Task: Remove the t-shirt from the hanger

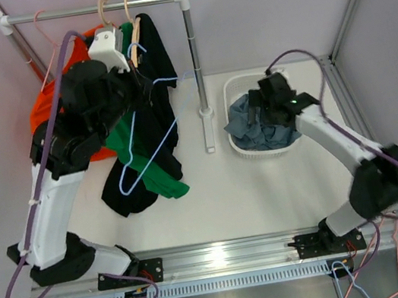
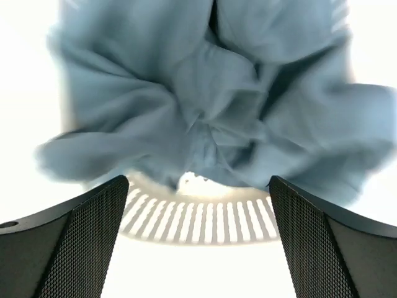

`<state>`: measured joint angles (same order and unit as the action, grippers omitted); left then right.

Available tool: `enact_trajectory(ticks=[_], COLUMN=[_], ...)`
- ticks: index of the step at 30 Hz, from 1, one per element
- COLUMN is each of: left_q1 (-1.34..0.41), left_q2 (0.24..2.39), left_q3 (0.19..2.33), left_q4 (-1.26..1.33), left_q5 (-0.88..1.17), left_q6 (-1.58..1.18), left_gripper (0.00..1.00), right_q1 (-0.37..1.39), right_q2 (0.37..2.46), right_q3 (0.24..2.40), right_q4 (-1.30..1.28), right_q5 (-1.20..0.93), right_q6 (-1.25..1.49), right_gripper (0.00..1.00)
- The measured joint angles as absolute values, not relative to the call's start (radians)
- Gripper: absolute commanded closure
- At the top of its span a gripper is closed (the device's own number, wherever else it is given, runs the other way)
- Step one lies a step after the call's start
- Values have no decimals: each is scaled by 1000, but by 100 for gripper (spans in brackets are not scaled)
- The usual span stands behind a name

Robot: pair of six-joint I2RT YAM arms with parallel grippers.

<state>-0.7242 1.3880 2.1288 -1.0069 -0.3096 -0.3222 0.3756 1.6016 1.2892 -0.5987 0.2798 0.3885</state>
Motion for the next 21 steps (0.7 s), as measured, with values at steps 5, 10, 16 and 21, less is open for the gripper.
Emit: enact_trajectory(ticks=[5, 10, 16, 21], left_q1=[-662, -590, -562, -562], left_q2=[1530, 1644, 1750, 1802], left_q3=[2260, 2266, 2280, 2358], left_q4=[-1030, -1008, -905, -820], left_q5=[-329, -334, -358, -398], left_q6=[-301, -290, -249, -205], left_gripper=[99, 99, 99, 99], right_q1=[378, 390, 391, 391], right_q2=[1222, 1012, 976, 978], right_q3=[1311, 1314, 1258, 1224], right_q4=[-551, -494, -493, -506], right_q5=[314, 334, 326, 312], right_q6=[387, 376, 361, 349], right_gripper=[0, 0, 0, 1])
